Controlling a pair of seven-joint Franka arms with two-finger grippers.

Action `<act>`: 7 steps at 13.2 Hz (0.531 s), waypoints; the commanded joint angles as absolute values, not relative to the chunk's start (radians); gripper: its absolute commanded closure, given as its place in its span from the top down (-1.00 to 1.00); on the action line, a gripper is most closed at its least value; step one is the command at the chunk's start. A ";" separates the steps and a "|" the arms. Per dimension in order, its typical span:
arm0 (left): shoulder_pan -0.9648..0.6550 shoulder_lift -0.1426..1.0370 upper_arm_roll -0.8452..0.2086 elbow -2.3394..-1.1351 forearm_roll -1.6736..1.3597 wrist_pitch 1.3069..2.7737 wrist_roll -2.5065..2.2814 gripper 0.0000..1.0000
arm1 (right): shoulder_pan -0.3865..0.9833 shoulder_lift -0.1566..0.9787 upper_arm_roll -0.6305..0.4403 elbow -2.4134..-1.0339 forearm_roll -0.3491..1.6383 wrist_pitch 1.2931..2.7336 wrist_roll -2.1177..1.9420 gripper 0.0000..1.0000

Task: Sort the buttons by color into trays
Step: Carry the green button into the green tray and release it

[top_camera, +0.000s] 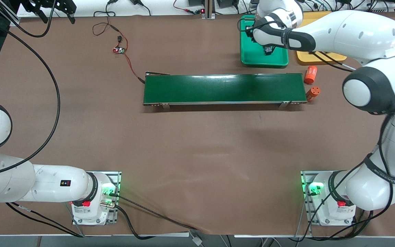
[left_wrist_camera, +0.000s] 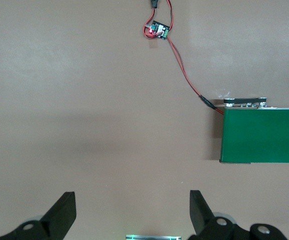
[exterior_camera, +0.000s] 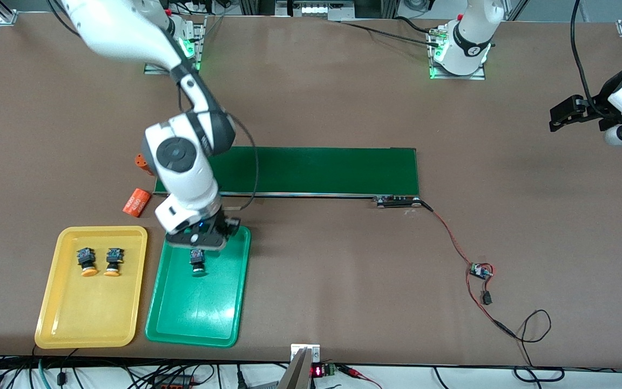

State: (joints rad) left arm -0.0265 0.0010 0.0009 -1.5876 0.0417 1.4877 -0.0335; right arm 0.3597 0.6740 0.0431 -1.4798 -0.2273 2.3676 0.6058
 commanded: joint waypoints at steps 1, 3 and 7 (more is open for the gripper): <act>-0.018 0.012 0.000 -1.555 0.029 1.463 -0.014 1.00 | 0.341 0.807 0.048 -1.364 -0.227 2.437 0.583 -0.81; -0.018 0.014 0.000 -1.555 0.031 1.463 -0.015 1.00 | 0.342 0.874 0.046 -1.348 -0.229 2.535 0.591 -0.80; -0.018 0.012 0.000 -1.555 0.029 1.463 -0.014 1.00 | 0.348 0.933 0.026 -1.310 -0.232 2.586 0.589 -0.54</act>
